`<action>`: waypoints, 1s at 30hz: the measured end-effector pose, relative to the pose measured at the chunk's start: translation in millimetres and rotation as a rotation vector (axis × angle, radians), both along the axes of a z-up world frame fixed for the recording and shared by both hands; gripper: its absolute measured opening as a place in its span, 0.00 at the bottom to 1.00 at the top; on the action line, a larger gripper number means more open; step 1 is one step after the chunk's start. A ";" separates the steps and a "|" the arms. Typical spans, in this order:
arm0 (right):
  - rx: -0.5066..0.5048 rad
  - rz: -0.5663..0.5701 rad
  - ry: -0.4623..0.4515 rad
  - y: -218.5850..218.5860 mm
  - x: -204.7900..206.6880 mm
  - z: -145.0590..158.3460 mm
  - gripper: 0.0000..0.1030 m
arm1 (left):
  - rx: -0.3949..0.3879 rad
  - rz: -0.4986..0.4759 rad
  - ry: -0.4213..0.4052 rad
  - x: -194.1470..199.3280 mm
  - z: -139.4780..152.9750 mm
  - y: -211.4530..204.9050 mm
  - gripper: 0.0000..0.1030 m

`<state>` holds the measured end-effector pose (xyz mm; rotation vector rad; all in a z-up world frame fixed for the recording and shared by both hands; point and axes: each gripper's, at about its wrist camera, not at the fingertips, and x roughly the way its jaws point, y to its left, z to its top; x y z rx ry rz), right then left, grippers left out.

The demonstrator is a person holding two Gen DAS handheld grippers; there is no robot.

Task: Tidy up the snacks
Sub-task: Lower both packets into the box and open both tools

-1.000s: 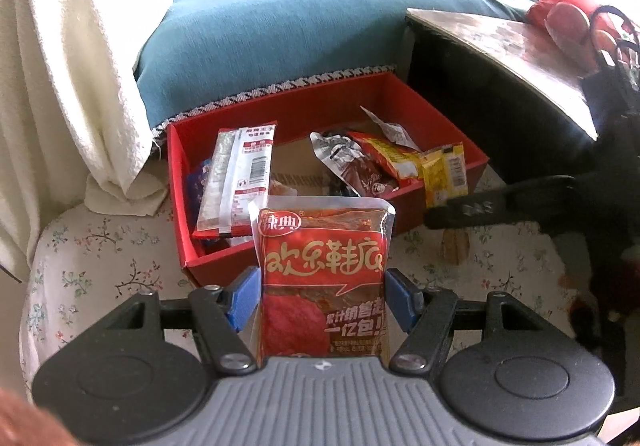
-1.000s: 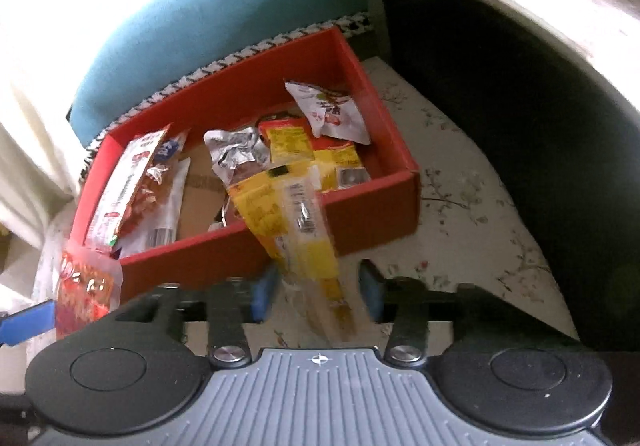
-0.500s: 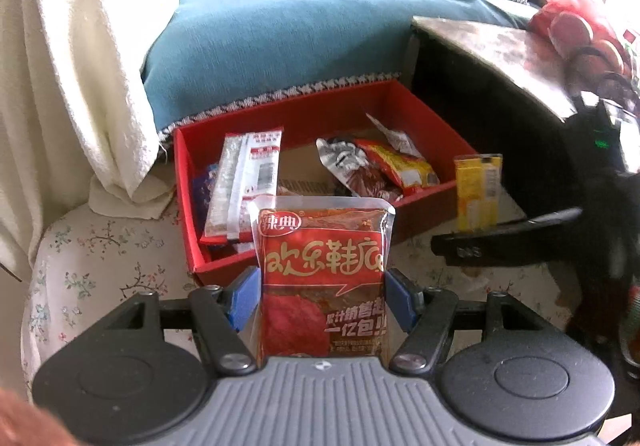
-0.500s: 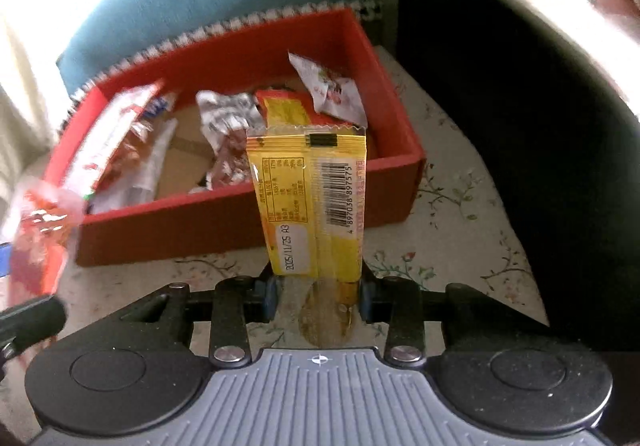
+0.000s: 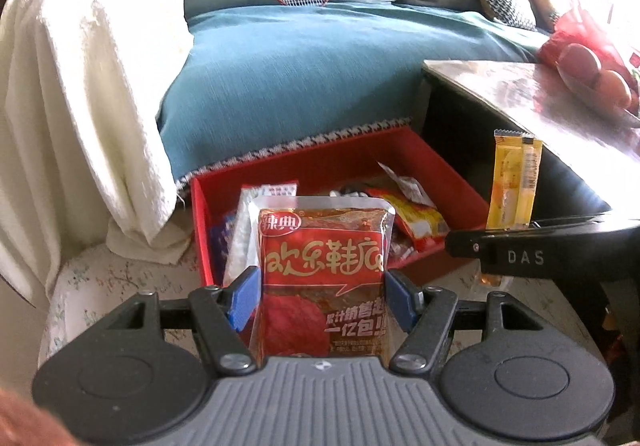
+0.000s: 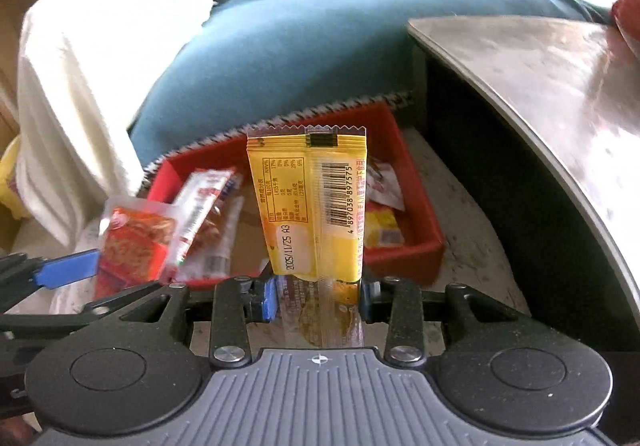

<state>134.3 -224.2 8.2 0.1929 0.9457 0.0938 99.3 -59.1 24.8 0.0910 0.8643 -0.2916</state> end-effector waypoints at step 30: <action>-0.074 0.014 0.101 2.4 99.0 -35.9 0.57 | 0.091 0.054 0.005 91.0 -37.4 -27.1 0.62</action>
